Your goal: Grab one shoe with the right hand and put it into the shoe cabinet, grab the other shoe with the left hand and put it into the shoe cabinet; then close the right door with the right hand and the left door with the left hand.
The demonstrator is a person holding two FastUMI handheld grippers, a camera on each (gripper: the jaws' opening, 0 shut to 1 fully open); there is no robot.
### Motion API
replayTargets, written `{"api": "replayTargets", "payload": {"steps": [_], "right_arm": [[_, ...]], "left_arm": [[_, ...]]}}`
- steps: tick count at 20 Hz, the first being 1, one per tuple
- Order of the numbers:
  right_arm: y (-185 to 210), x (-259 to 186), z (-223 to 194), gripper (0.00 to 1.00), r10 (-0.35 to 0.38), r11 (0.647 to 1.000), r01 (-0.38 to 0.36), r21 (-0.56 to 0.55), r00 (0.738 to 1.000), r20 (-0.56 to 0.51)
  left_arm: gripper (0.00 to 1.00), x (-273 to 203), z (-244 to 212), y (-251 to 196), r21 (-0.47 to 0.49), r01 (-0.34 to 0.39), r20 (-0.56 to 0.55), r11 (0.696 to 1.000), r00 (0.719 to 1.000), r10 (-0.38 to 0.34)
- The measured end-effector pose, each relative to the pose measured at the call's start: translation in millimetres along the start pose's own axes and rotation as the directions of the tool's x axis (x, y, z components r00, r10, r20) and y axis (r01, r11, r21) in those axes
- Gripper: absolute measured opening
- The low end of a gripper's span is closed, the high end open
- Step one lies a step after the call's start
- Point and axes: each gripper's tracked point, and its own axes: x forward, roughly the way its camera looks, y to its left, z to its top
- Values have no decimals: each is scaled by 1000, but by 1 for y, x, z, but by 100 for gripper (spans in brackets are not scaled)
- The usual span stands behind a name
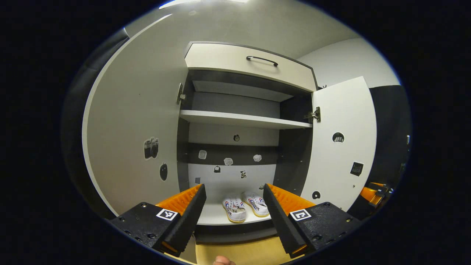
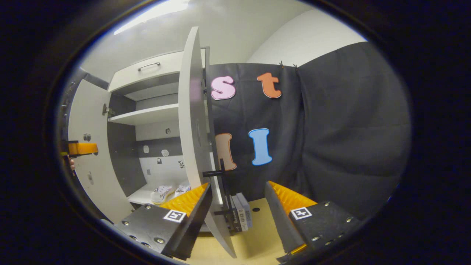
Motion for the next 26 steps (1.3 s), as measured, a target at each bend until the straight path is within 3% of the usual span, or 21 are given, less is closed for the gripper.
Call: {"api": "replayTargets", "payload": {"steps": [14,15,16,17,19,20,21,22,26], "right_arm": [[83,10,-12,87,218,976,-217,20,975,-42],[90,11,-13,82,231,973,-230,20,972,-43],[97,12,-14,87,243,970,-243,19,969,-47],[103,13,-15,87,256,967,-256,19,965,-48],[121,17,-17,87,286,958,-285,19,957,-53],[130,20,-19,82,301,954,-300,22,952,-55],[141,22,-21,87,315,949,-314,25,948,-58],[151,26,-22,87,331,944,-330,26,942,-58],[188,33,-21,87,378,926,-378,7,925,-45]], "left_arm": [[95,-12,-8,5,-3,-42,-42,999,998,42],[95,-13,-8,5,-3,-45,-45,999,998,45],[95,-13,-9,6,-4,-50,-46,999,998,49],[92,-14,-9,6,-5,-52,-47,999,998,52],[95,-15,-10,6,-8,-54,-49,998,997,54],[95,-17,-10,6,-9,-58,-49,998,997,57],[95,-18,-10,7,-10,-61,-52,998,997,61],[92,-18,-11,8,-12,-66,-55,998,996,65],[95,-23,-11,10,-30,-86,-56,996,995,84]]}}
